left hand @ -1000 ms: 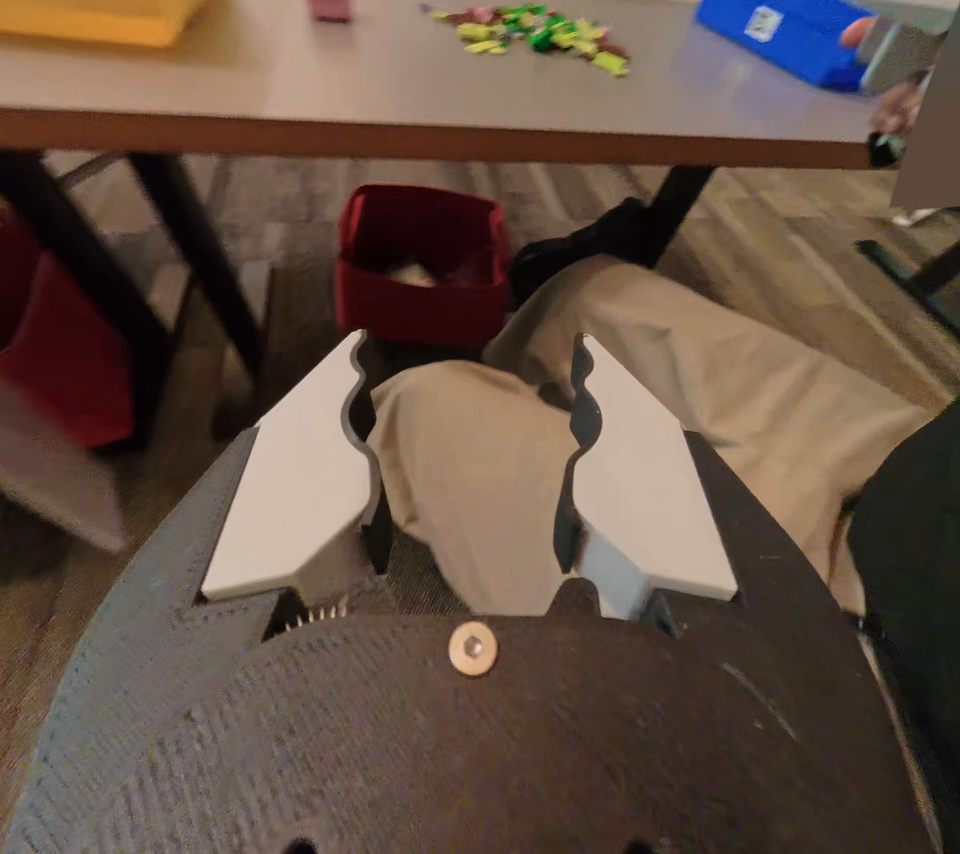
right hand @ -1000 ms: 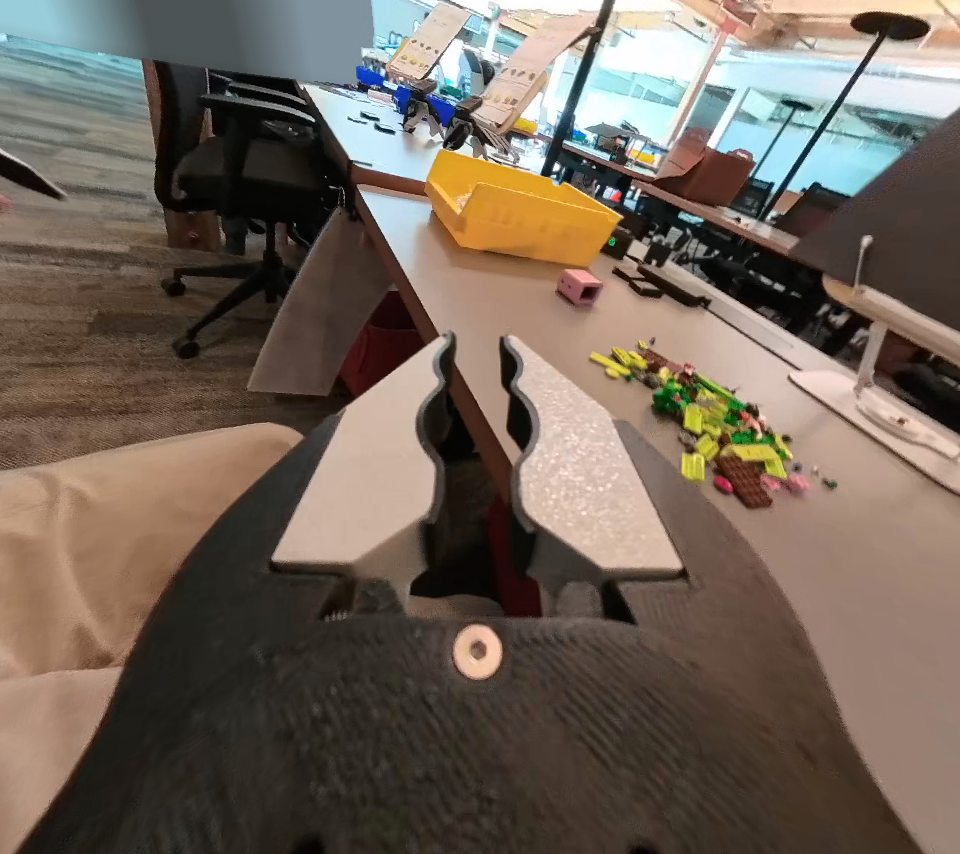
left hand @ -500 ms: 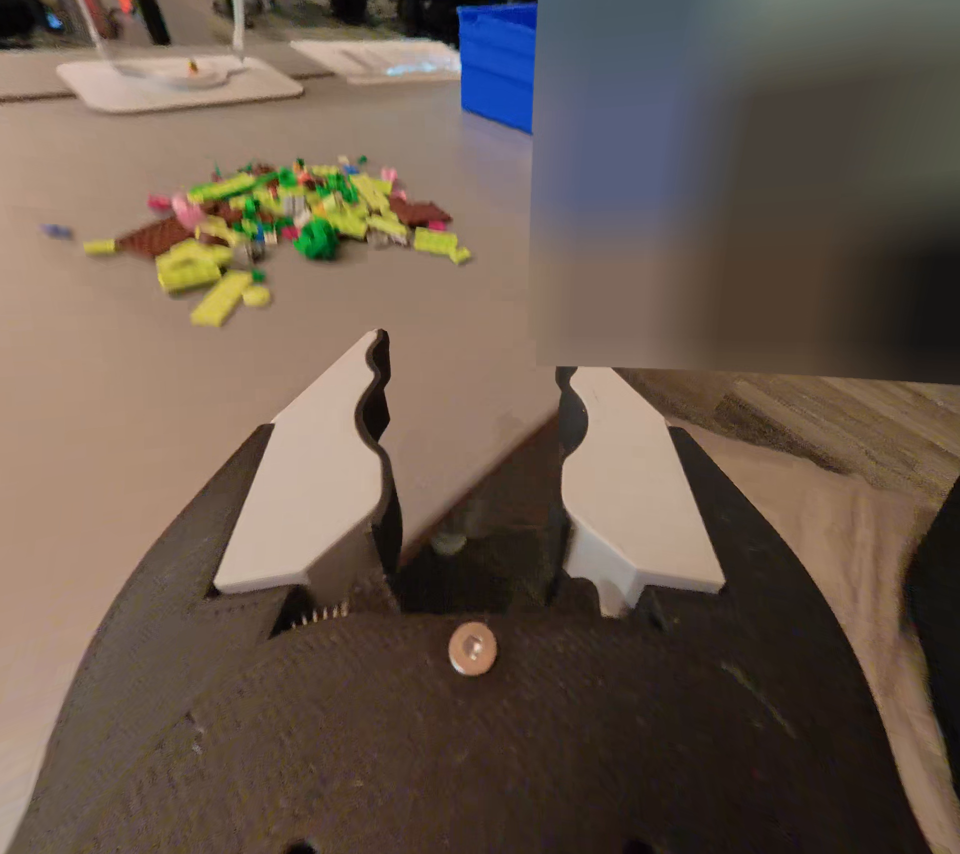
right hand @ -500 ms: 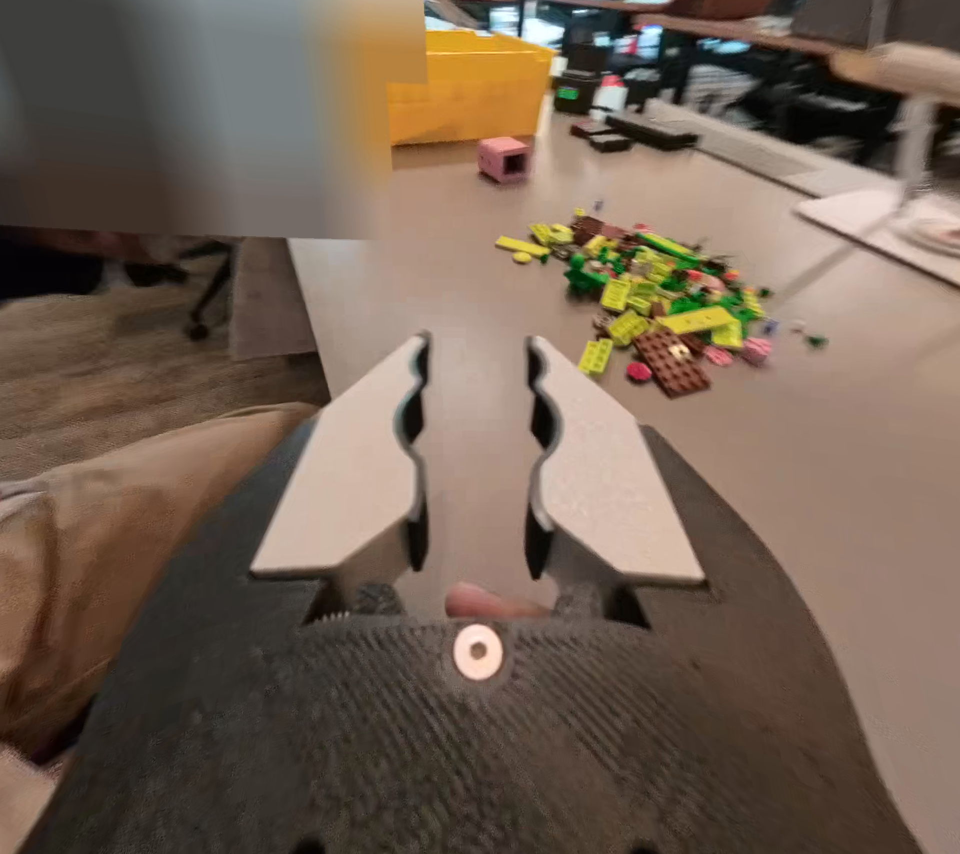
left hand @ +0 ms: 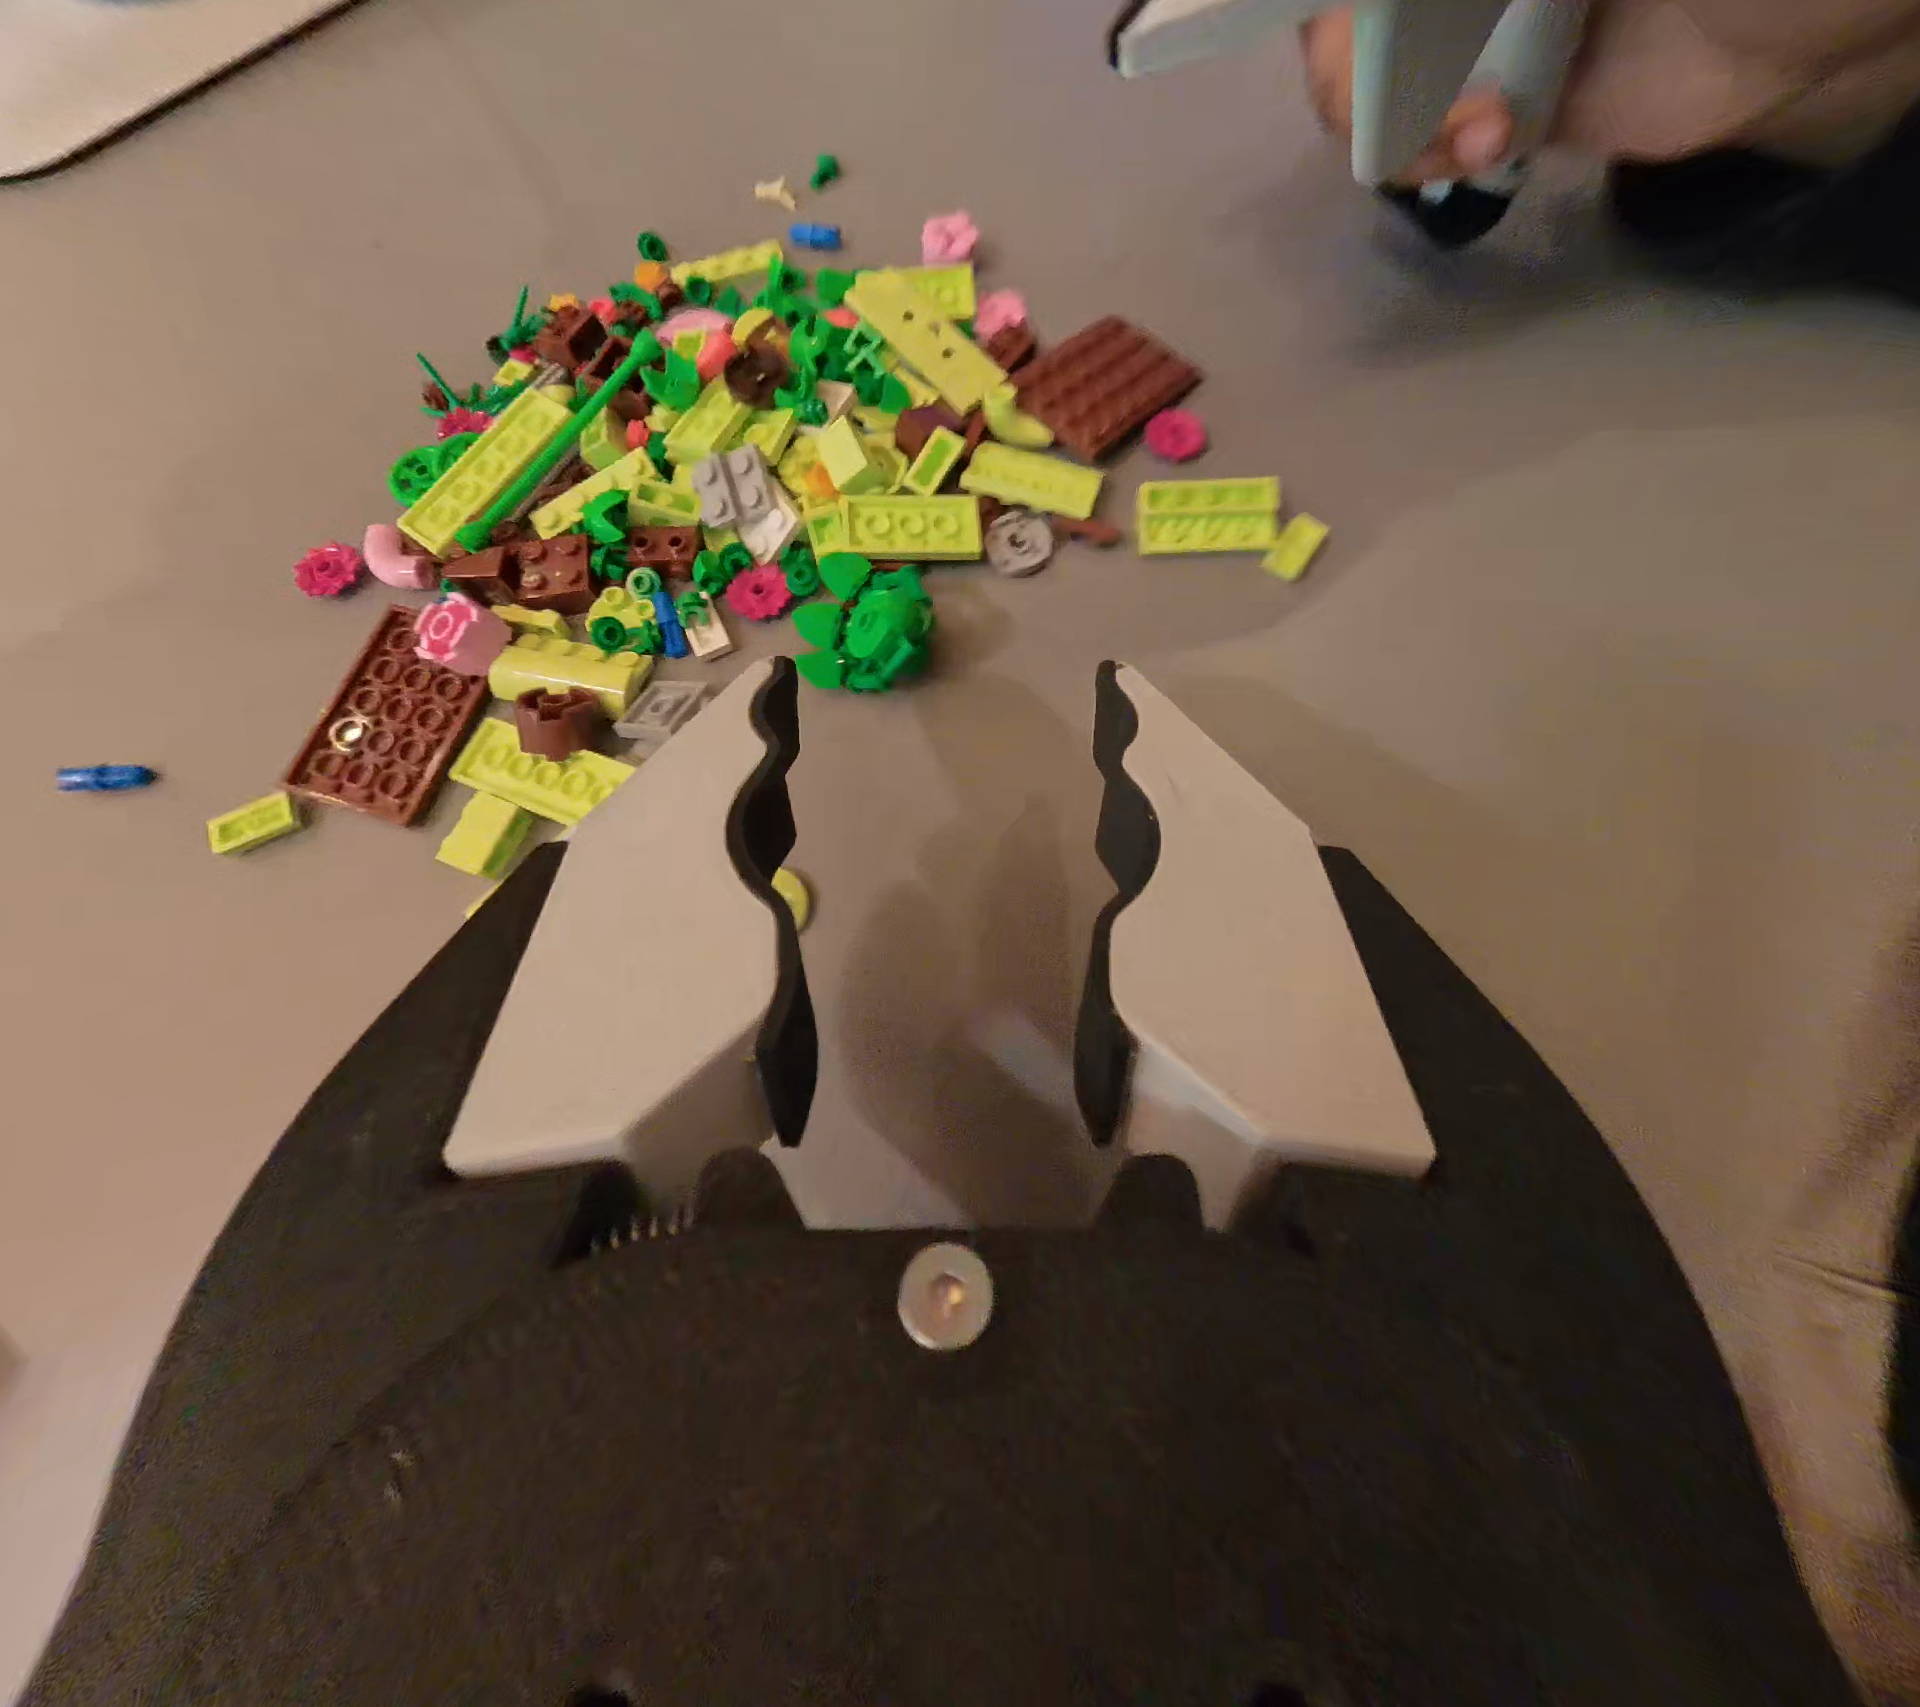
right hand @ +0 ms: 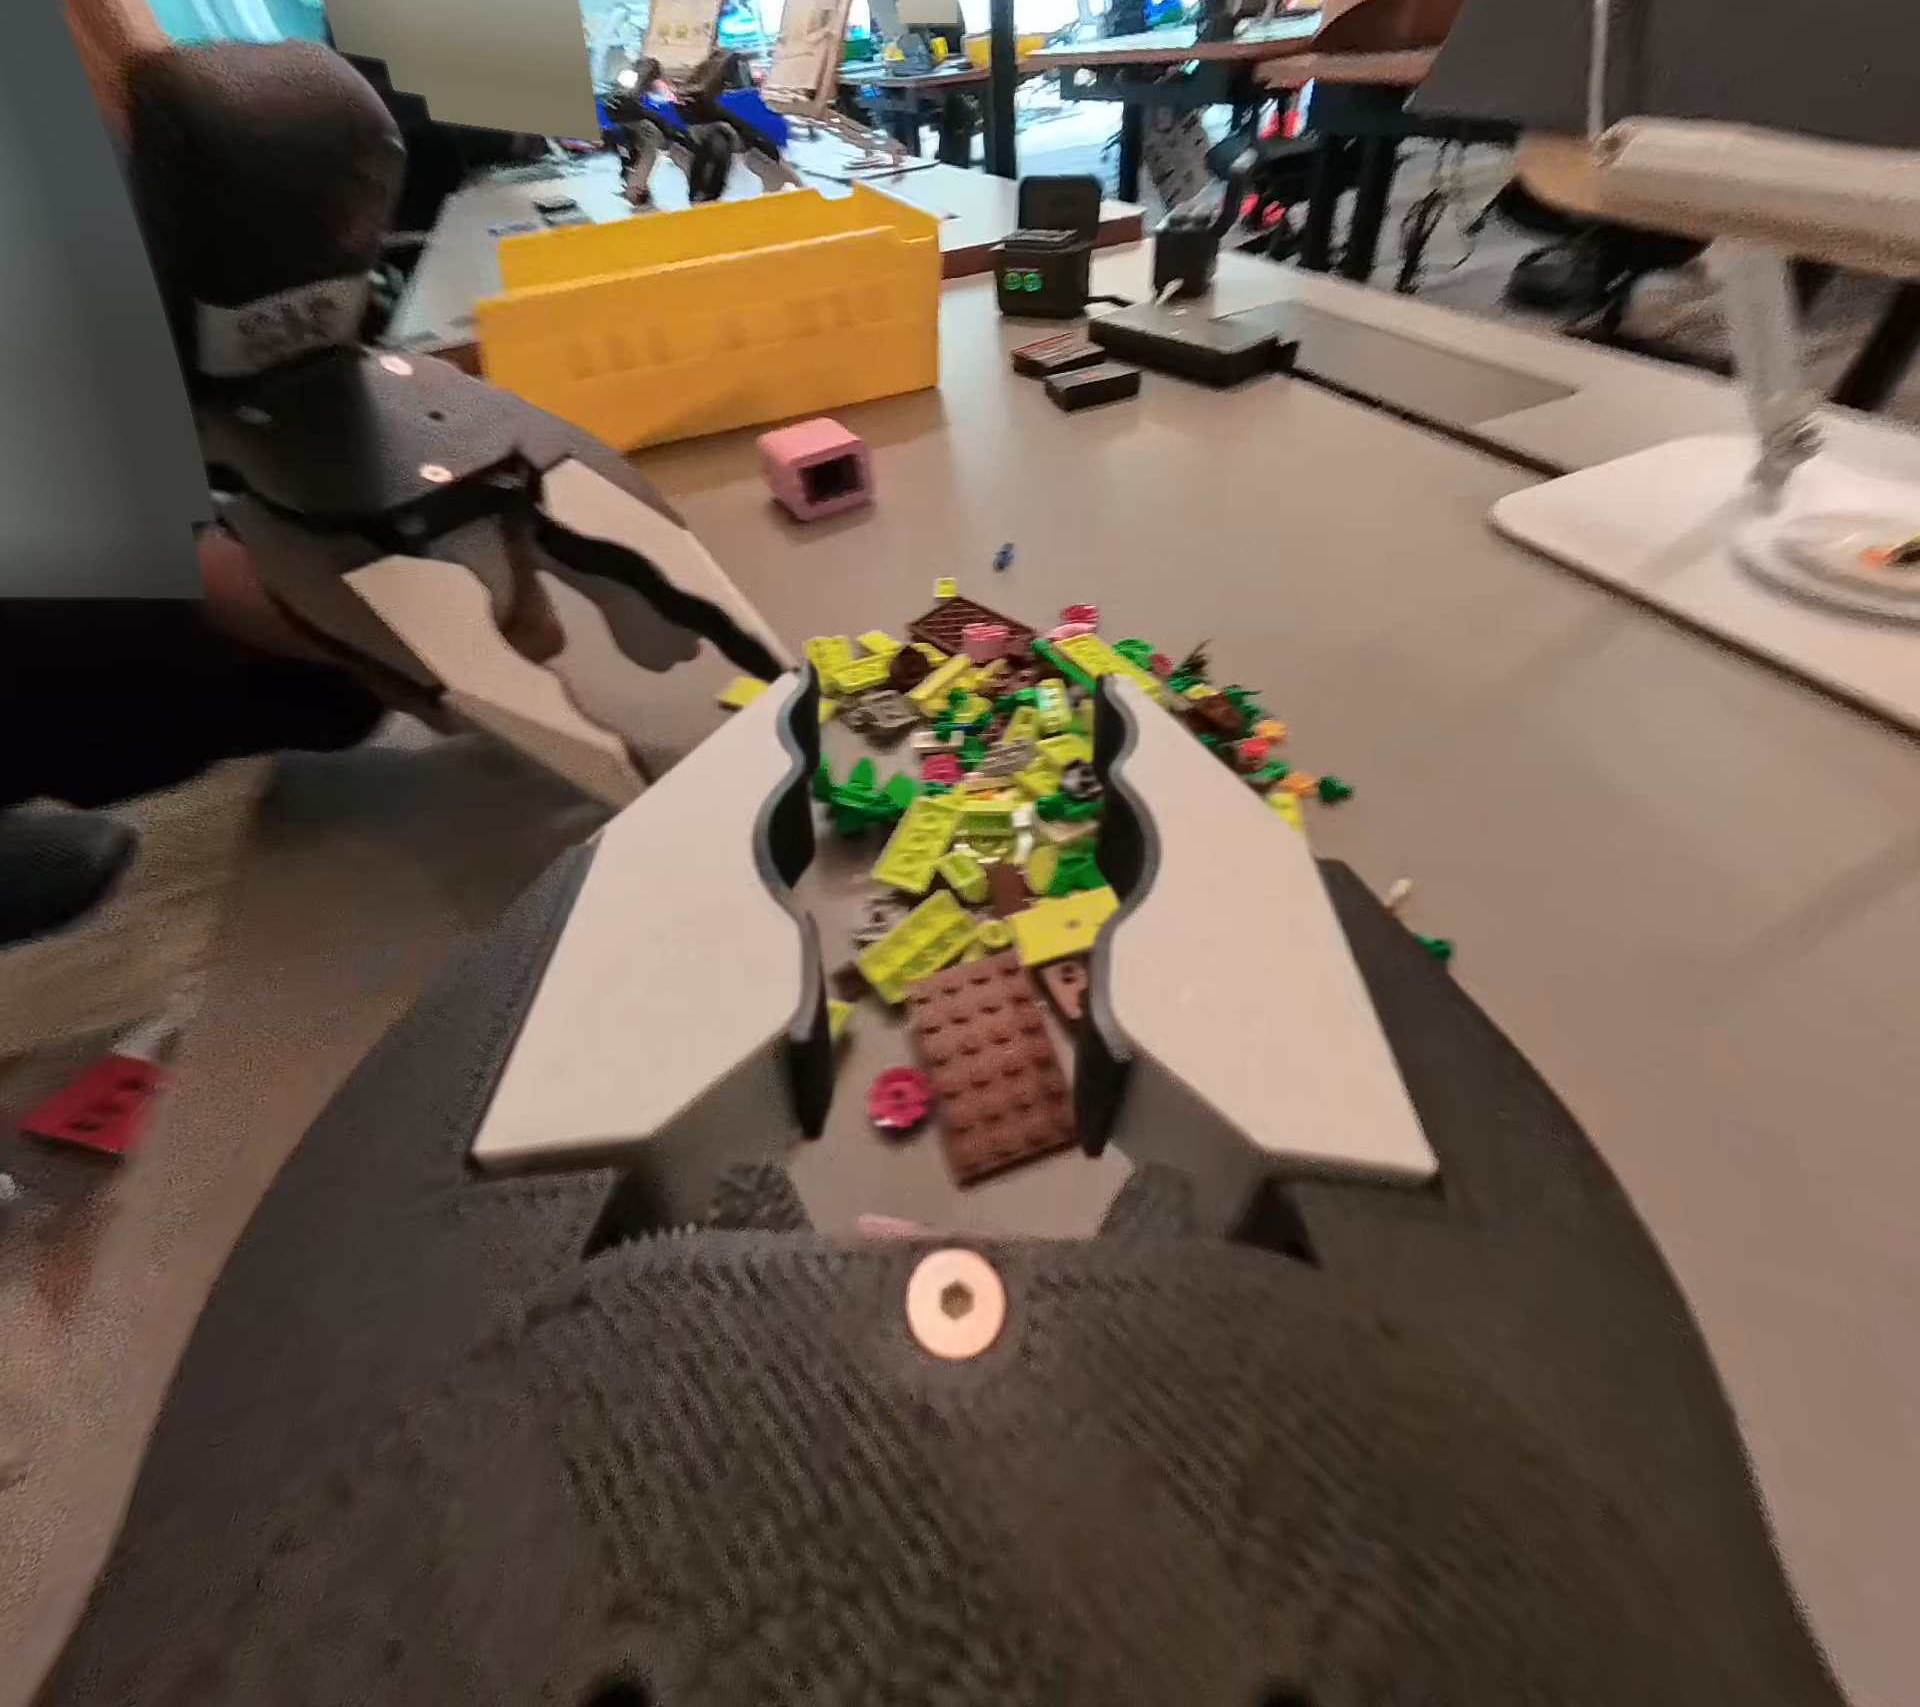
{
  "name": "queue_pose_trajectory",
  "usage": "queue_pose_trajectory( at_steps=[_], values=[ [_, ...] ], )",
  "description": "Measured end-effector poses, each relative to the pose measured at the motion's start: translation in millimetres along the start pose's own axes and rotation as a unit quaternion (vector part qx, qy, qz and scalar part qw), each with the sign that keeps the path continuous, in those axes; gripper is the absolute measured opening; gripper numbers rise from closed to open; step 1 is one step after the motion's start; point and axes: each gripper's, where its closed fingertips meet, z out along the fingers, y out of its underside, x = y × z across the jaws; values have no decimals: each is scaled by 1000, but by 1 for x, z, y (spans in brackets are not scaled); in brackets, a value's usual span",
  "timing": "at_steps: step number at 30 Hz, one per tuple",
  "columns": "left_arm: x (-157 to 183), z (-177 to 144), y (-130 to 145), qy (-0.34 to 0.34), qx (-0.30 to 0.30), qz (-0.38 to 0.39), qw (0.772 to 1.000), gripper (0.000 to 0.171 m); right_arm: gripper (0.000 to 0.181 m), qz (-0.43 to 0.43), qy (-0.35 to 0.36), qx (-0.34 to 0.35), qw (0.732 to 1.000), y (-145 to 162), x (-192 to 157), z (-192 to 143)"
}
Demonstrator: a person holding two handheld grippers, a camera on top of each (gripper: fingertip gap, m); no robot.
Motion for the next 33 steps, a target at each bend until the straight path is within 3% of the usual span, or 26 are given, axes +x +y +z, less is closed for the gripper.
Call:
queue_pose_trajectory(
  at_steps=[4, 6, 7, 10, 14, 17, 22, 26, 31, 33],
  values=[
    [-14, 24, 7, -49, -41, 87, 994, 45, 52, -48, 14, -25, 998, 20, -3, 3],
    [-13, 30, 9, -48, -55, 115, 991, 22, 50, -66, 25, -4, 998, 16, -5, -2],
    [-14, 31, 8, -53, -55, 126, 989, 14, 47, -67, 33, 8, 997, 13, -3, -4],
    [-12, 26, -6, -45, -18, 134, 990, 14, 44, -50, 35, 24, 998, 8, 0, -9],
    [-1, 10, -46, 16, 102, 90, 991, 13, 44, -39, 21, 14, 999, 11, 0, -6],
    [2, -2, -82, 98, 200, 32, 974, 13, 50, -82, -3, 1, 997, 13, -5, 3],
    [-22, 10, -124, 188, 235, -42, 953, 13, 61, -133, 7, 72, 989, -20, 19, 15],
    [-27, 16, -125, 244, 243, -85, 935, 13, 66, -123, 15, 75, 989, -18, 39, 17],
    [-14, 11, -99, 292, 234, -49, 926, 13, 34, -52, -74, 83, 992, -10, 10, 3],
    [-4, 3, -102, 329, 245, -37, 911, 12, 39, -2, -113, 72, 991, -9, 2, 6]
  ],
)
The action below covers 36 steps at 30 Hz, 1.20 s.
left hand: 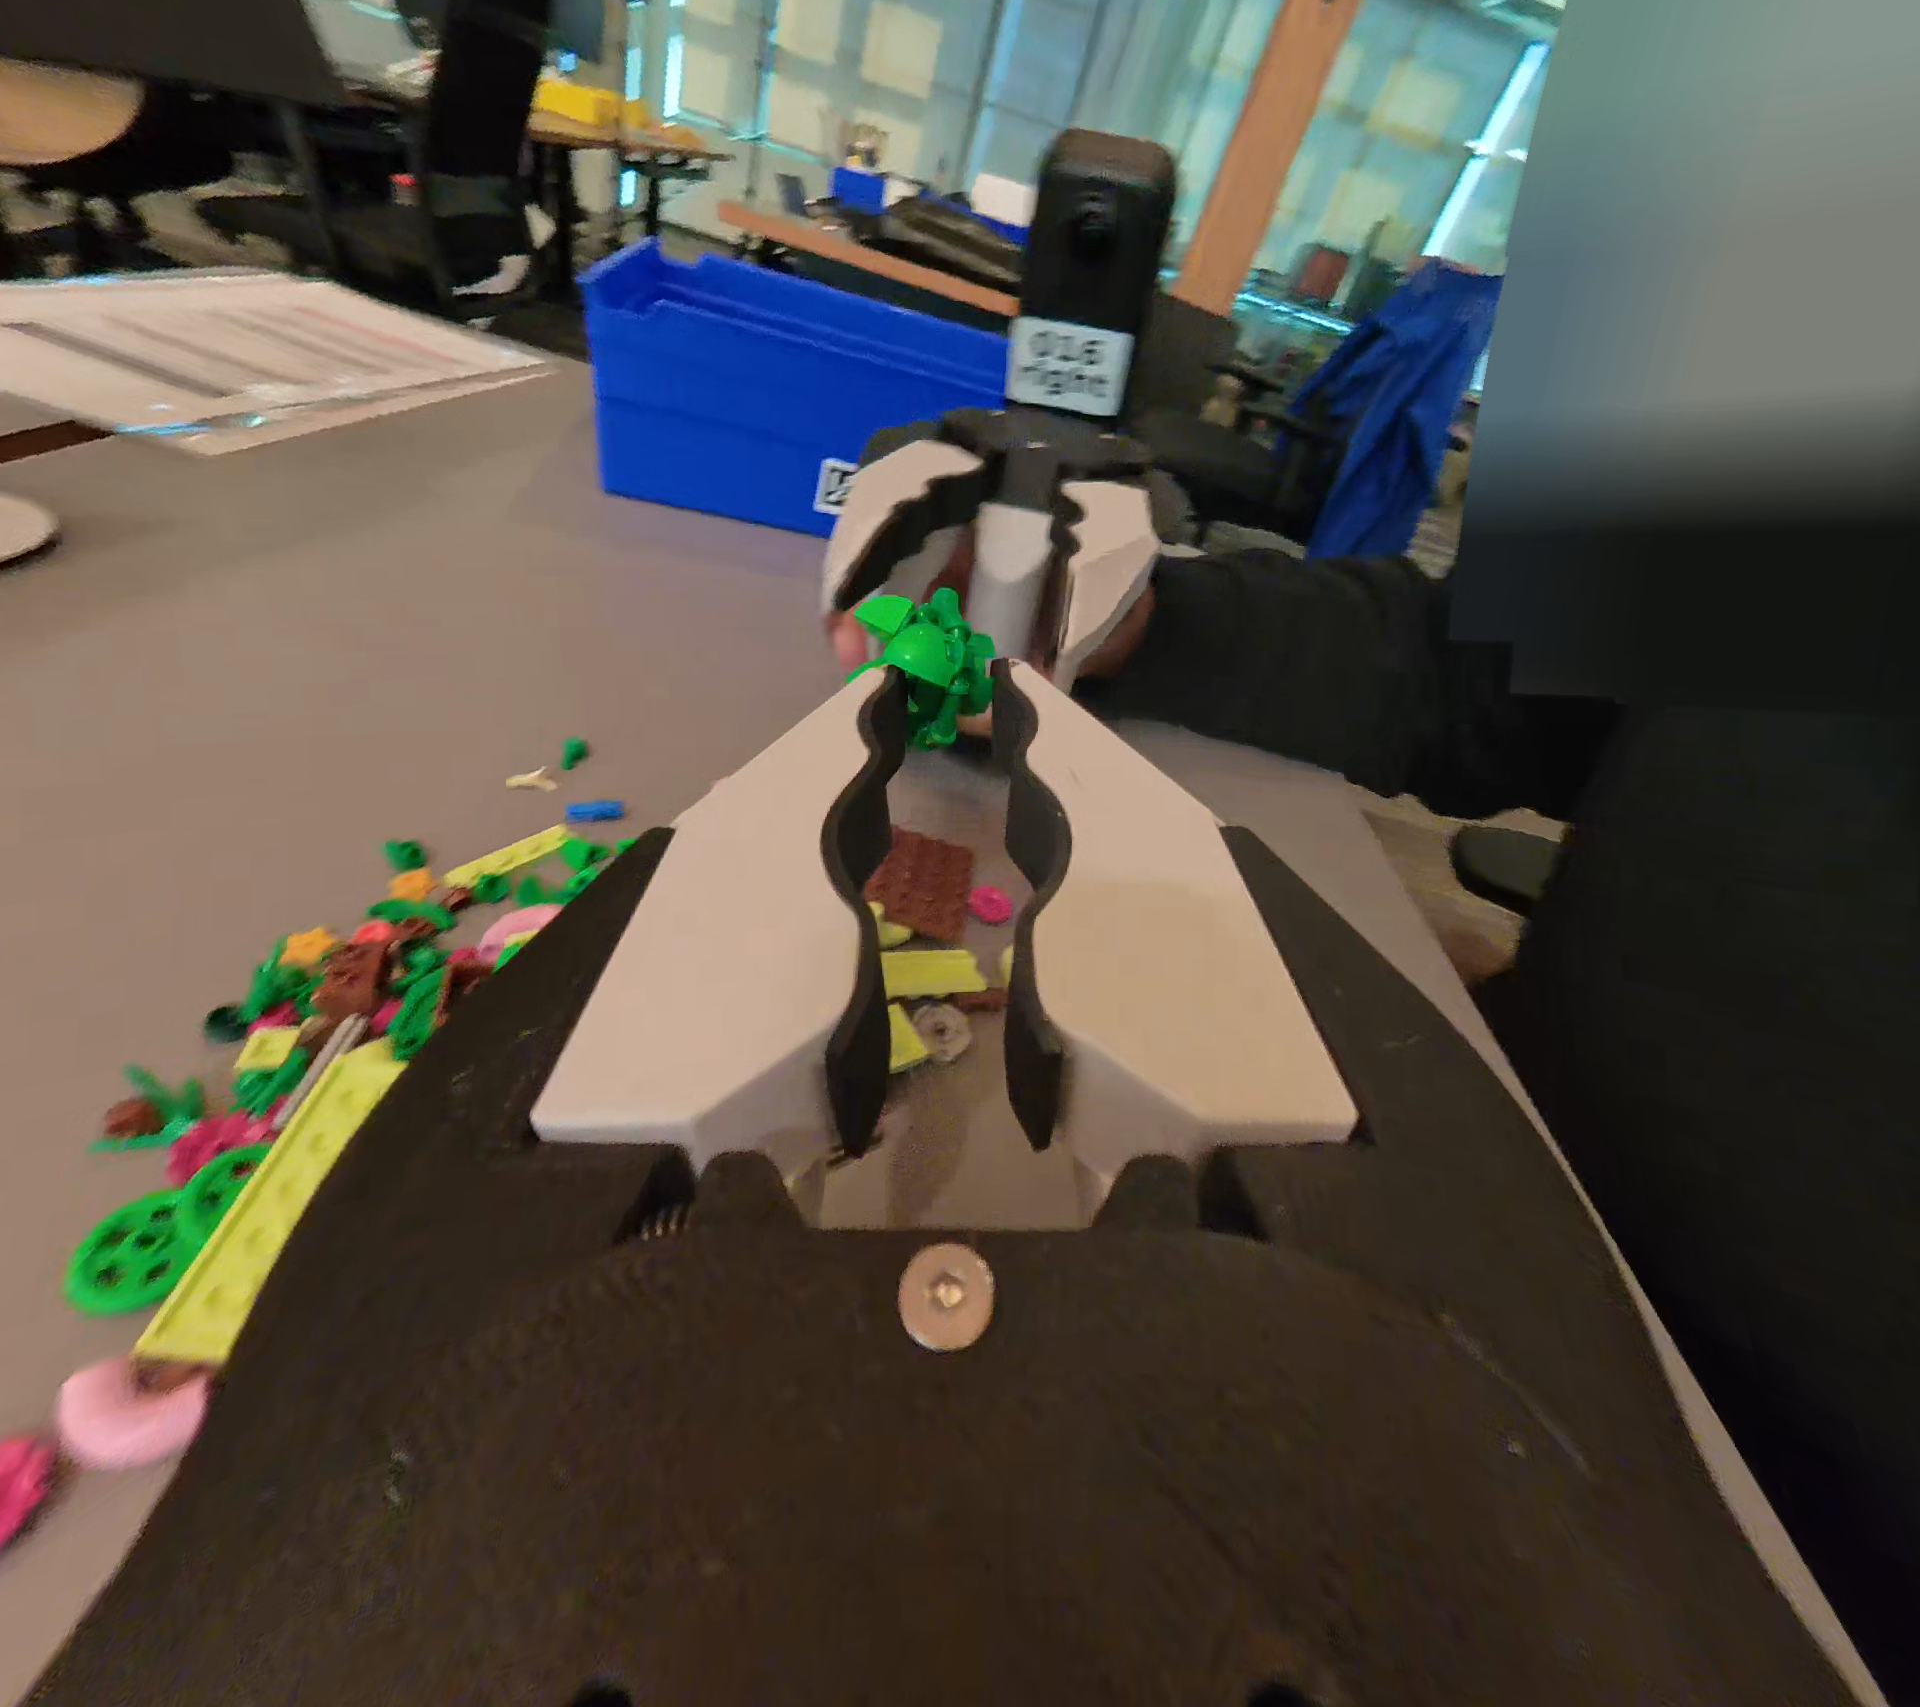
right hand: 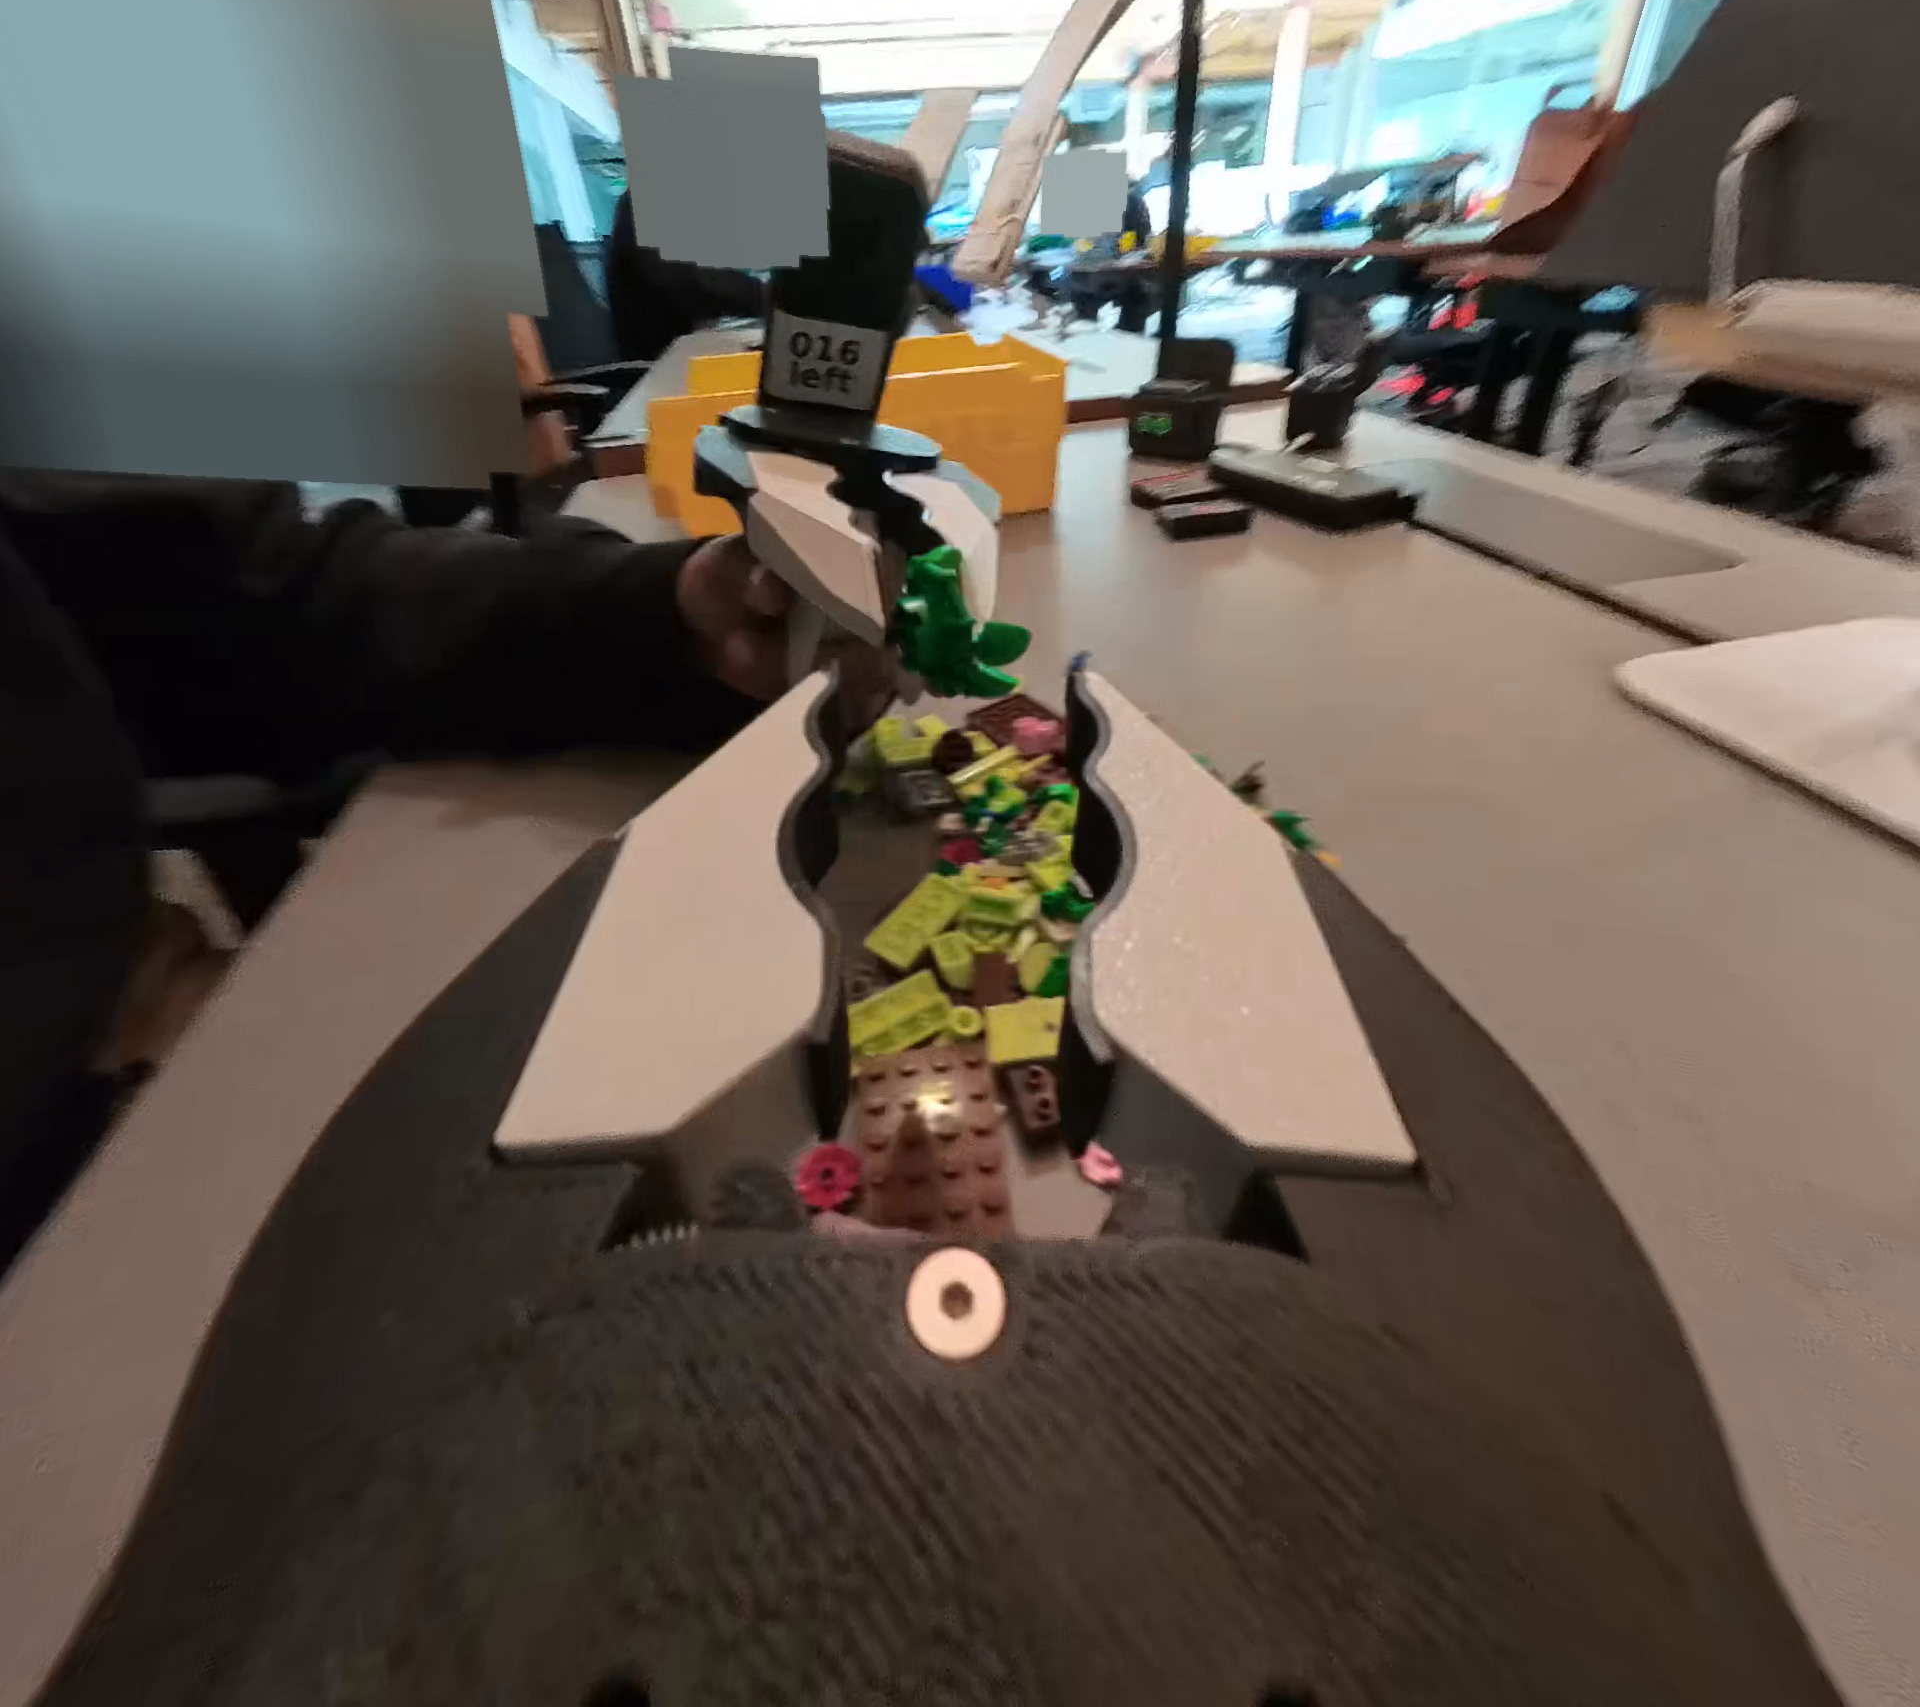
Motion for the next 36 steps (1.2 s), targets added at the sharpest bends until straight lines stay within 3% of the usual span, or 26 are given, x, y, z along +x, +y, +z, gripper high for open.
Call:
queue_pose_trajectory(
  at_steps=[3, 9, 14, 20, 30, 36],
  values=[
    [10, 1, 1, 20, -2, 21, 1000, 12, 51, 28, -39, -17, 999, 5, -12, 4],
    [25, 6, 14, 84, -29, -14, 996, 13, 32, 22, -87, -1, 996, 1, -32, 4],
    [25, 2, 5, 89, -9, -24, 996, 12, 11, 4, -75, 0, 997, 1, -28, 1],
    [22, 3, 3, 56, -9, 13, 998, 12, 10, -20, -55, 1, 998, 0, -25, 1],
    [1, 6, 0, -62, -1, 98, 993, 11, 8, -104, 86, -43, 990, -2, -1, 3],
    [14, 3, -3, 4, 9, 54, 998, 11, 12, -100, 46, -8, 994, -6, -10, 1]
  ],
)
